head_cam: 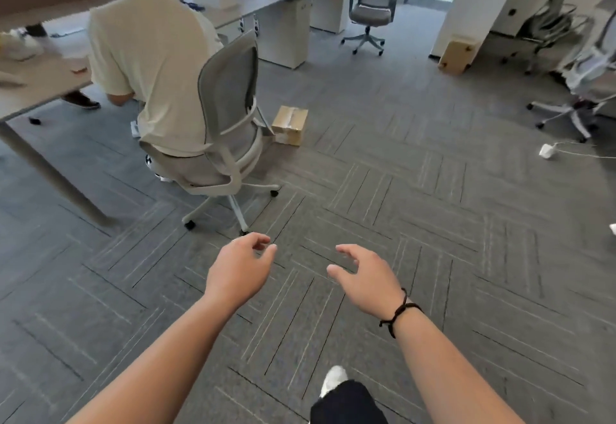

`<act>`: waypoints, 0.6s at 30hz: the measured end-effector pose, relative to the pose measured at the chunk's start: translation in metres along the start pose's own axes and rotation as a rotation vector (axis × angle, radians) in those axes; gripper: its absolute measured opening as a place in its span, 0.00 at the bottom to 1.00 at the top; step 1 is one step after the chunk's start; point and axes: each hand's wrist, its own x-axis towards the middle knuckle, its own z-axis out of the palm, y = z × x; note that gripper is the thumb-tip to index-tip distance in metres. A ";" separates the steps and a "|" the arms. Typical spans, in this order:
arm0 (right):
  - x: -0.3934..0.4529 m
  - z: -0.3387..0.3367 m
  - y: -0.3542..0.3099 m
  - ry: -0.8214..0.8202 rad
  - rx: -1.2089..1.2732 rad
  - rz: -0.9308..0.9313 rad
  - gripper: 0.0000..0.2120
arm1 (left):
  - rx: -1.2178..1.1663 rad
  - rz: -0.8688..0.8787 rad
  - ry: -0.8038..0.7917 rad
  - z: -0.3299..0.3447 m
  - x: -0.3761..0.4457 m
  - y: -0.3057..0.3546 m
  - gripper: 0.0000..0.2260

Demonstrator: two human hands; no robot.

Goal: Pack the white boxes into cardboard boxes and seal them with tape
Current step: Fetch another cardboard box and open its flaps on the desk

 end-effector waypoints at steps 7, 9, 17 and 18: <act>0.150 -0.062 0.044 0.017 0.059 0.041 0.24 | 0.035 -0.013 -0.059 0.058 0.145 0.066 0.16; 0.193 -0.089 0.053 0.010 0.074 0.040 0.25 | 0.059 -0.013 -0.069 0.071 0.190 0.094 0.17; 0.356 -0.186 0.063 -0.028 0.031 0.007 0.24 | 0.018 -0.014 -0.030 0.101 0.337 0.191 0.17; 0.374 -0.192 0.064 -0.042 0.042 0.008 0.24 | 0.011 -0.036 -0.036 0.104 0.353 0.194 0.17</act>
